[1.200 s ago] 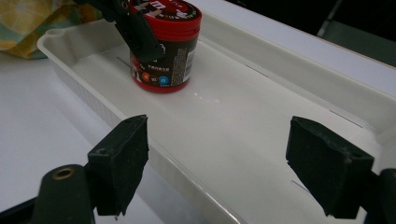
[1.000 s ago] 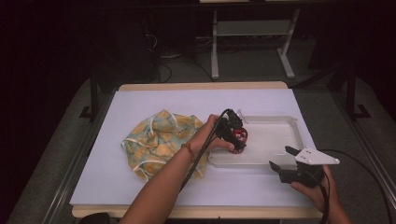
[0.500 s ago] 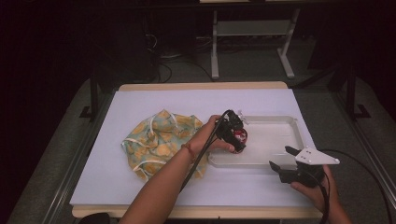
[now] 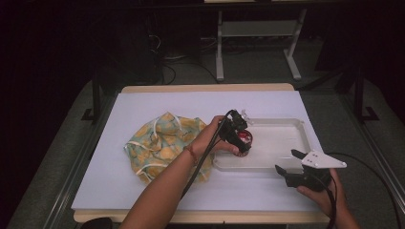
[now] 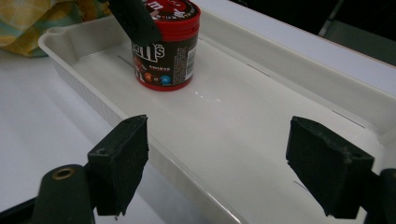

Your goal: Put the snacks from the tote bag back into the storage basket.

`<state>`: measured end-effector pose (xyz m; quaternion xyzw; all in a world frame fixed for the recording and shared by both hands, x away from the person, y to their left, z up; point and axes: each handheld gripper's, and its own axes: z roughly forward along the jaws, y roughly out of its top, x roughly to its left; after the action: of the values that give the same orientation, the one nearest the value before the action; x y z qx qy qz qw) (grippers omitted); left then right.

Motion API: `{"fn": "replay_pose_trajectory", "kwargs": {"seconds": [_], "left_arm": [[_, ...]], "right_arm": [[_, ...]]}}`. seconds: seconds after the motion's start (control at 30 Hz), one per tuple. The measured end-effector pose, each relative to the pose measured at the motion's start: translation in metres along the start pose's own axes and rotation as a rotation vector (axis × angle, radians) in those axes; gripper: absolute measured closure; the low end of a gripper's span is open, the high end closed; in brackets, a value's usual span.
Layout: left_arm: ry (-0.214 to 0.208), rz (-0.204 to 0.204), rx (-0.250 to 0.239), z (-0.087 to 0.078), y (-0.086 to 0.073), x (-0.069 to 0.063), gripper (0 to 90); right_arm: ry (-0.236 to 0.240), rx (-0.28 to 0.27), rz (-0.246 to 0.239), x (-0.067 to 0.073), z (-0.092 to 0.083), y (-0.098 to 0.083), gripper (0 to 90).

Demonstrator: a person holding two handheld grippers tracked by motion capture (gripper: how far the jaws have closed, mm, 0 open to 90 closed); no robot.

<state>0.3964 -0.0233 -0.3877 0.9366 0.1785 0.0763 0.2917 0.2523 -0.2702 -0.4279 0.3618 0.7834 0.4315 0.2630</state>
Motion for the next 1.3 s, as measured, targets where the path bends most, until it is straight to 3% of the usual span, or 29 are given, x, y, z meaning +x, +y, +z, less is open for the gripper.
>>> {"fn": "replay_pose_trajectory", "kwargs": {"seconds": [0.23,1.3], "left_arm": [[-0.013,-0.023,-0.053,-0.011,0.002,-0.001,20.2],[0.041,0.052,-0.132,-0.067,-0.014,-0.005,17.7]], "right_arm": [[0.007,-0.004,-0.005,0.001,0.0,0.0,20.4],[0.005,0.004,-0.007,0.002,0.001,0.001,20.4]]}}
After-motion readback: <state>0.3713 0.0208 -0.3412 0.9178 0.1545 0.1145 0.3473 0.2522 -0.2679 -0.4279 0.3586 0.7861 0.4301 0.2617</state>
